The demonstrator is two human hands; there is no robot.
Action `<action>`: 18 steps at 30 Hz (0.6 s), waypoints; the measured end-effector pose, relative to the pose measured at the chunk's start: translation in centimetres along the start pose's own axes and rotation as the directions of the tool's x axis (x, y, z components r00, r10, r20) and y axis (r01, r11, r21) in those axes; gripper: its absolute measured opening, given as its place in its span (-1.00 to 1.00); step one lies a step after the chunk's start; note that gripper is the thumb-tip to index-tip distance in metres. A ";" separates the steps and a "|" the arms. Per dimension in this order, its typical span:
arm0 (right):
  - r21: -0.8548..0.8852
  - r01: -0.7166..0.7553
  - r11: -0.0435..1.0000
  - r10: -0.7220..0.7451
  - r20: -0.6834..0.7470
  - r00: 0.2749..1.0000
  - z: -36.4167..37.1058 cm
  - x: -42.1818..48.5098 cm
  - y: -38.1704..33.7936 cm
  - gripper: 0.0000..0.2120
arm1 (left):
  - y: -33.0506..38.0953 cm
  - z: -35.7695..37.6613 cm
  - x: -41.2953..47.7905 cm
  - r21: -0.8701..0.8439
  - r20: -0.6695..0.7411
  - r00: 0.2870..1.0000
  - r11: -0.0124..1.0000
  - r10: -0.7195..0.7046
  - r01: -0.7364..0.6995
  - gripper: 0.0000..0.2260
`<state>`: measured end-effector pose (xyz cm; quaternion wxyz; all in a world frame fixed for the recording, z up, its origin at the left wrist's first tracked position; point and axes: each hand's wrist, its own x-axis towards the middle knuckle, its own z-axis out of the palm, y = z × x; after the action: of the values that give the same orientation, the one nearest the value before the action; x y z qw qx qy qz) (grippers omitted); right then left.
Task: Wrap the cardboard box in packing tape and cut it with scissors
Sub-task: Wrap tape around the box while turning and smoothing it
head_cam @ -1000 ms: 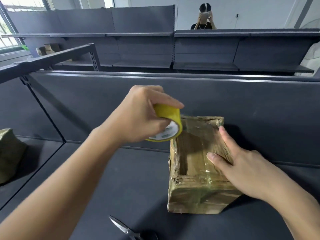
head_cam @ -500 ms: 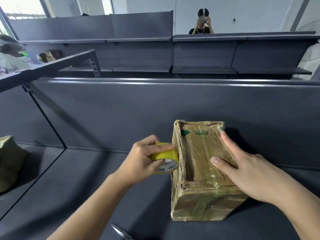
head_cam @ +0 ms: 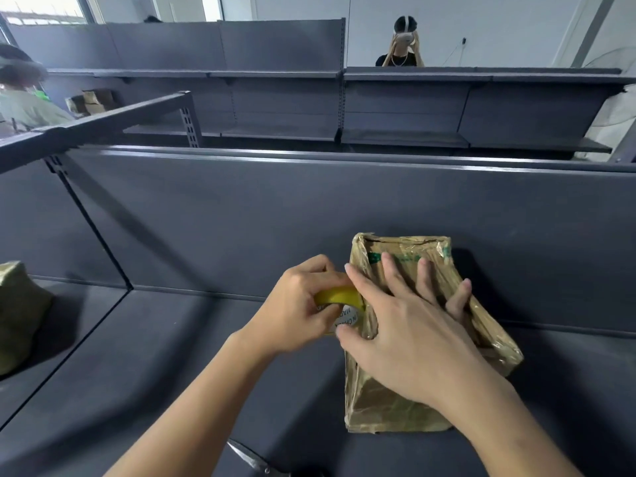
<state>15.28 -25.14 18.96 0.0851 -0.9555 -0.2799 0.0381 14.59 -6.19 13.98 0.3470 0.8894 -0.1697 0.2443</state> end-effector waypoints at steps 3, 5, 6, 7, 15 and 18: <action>0.074 -0.012 0.997 0.015 -0.029 0.999 0.0 0.1 0.5 -0.30 | 0.1 0.6 0.0 0.079 -0.035 0.999 0.996 0.036 -0.033 -0.59; 0.132 -0.010 0.991 0.018 -0.061 0.998 0.1 -0.2 0.7 -0.31 | 0.2 2.0 -1.1 0.084 -0.167 0.986 0.996 -0.019 0.034 -0.48; 0.159 -0.004 0.987 0.017 -0.083 0.996 0.2 -0.4 0.8 -0.33 | 0.1 2.9 -1.9 0.032 -0.261 0.961 0.994 -0.095 0.107 -0.42; 0.192 -0.001 0.981 0.022 -0.108 0.994 0.1 -0.6 1.0 -0.34 | 0.1 3.6 -2.7 -0.065 -0.352 0.913 0.978 -0.207 0.197 -0.37; 0.388 -0.004 0.922 0.090 -0.204 0.975 -1.1 -1.4 2.4 -0.46 | 2.0 8.2 -3.0 -0.782 -0.011 0.668 0.423 -0.744 0.458 -0.81; 0.413 0.009 0.910 0.097 -0.235 0.967 -1.5 -1.9 3.1 -0.48 | 3.1 7.1 -1.8 -0.813 -0.029 0.682 0.414 -0.730 0.409 -0.81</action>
<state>15.46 -28.97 19.88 0.3179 -0.9193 -0.2311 -0.0227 13.92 -13.11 10.12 0.7705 0.5956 0.1368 0.1815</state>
